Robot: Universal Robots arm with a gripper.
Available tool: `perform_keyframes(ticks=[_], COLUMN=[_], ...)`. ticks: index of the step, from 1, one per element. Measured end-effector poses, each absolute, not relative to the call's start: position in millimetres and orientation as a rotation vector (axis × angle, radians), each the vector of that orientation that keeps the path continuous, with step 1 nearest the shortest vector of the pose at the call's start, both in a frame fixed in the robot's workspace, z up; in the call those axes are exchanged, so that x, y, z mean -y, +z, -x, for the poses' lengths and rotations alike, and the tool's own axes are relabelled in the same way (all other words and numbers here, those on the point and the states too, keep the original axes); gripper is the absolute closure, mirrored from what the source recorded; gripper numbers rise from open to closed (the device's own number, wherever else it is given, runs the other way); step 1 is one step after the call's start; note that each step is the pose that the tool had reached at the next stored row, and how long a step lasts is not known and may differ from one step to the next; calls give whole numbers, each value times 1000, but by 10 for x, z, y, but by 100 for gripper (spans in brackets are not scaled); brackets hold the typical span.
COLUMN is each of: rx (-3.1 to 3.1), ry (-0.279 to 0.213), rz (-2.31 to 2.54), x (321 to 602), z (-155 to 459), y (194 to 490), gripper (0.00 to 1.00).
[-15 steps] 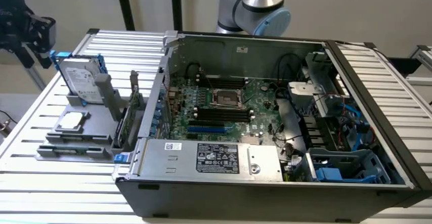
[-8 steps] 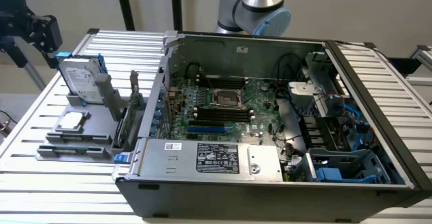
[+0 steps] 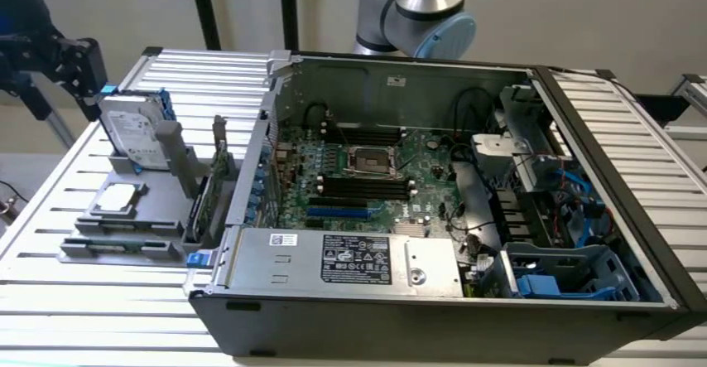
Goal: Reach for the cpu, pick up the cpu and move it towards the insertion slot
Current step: 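Pick up the cpu and move it towards the insertion slot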
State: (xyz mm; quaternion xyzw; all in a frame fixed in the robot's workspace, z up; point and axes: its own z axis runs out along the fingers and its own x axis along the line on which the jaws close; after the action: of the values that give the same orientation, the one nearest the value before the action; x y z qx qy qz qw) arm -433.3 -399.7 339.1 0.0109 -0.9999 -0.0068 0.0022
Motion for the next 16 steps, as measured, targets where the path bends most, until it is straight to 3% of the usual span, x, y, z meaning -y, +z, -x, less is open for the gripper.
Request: perform_keyframes(ticks=[16], rx=[3137], ry=[-21], rz=[-35], x=[3997], z=[4333], y=[3100], gripper=[35])
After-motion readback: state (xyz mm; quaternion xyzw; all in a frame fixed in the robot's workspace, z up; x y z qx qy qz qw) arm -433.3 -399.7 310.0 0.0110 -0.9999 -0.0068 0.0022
